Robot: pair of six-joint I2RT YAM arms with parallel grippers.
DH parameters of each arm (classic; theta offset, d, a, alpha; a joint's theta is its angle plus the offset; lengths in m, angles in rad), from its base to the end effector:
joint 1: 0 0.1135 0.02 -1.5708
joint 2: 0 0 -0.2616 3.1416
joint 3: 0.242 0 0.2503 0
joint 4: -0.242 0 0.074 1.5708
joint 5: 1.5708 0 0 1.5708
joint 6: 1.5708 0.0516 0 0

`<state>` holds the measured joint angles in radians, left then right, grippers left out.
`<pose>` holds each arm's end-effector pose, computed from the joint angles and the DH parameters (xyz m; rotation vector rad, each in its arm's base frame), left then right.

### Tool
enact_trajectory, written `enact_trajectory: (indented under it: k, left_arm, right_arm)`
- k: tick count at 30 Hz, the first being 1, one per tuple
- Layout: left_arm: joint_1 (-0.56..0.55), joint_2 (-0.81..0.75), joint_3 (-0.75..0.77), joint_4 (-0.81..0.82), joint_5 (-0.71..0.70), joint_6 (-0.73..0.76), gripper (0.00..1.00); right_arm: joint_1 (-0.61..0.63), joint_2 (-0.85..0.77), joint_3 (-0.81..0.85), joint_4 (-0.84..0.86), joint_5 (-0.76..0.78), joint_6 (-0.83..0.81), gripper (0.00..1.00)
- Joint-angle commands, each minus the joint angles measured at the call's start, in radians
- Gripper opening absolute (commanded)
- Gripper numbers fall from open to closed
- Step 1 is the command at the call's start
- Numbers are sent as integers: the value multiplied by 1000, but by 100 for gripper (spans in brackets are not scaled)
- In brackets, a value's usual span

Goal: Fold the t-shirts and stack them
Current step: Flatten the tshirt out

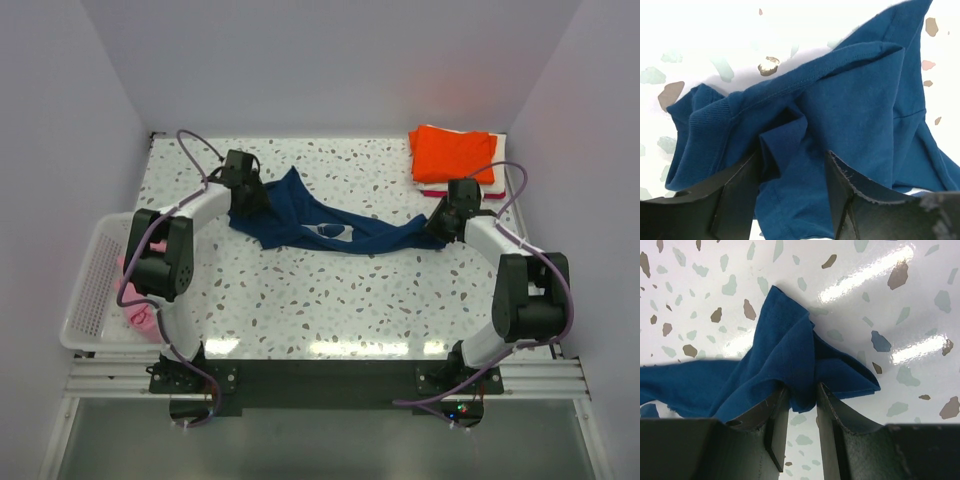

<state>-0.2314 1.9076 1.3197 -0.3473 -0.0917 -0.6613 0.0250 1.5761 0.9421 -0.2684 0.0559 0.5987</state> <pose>0.4063 -0.0909 0.1746 -0.5743 2.4524 -0.2534 0.3305 0.0054 0.1810 0.7253 2.3735 0.1983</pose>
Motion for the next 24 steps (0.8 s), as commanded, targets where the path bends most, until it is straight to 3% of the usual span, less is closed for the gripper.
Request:
enact_trajectory:
  k: [1, 8, 18, 24]
  left_arm:
    - [0, -9, 13, 30, -42, 20, 55]
    - [0, 10, 59, 39, -51, 31, 38]
    - [0, -28, 90, 24, -17, 39, 0]
    - [0, -169, 23, 11, 7, 20, 0]
  right_arm:
    - [-3, -45, -5, 31, -21, 0, 33]
    - [-2, -60, -11, 28, -21, -4, 33]
    - [-3, -74, -14, 17, -19, -5, 33]
    - [-3, -91, -32, 14, -16, -2, 32]
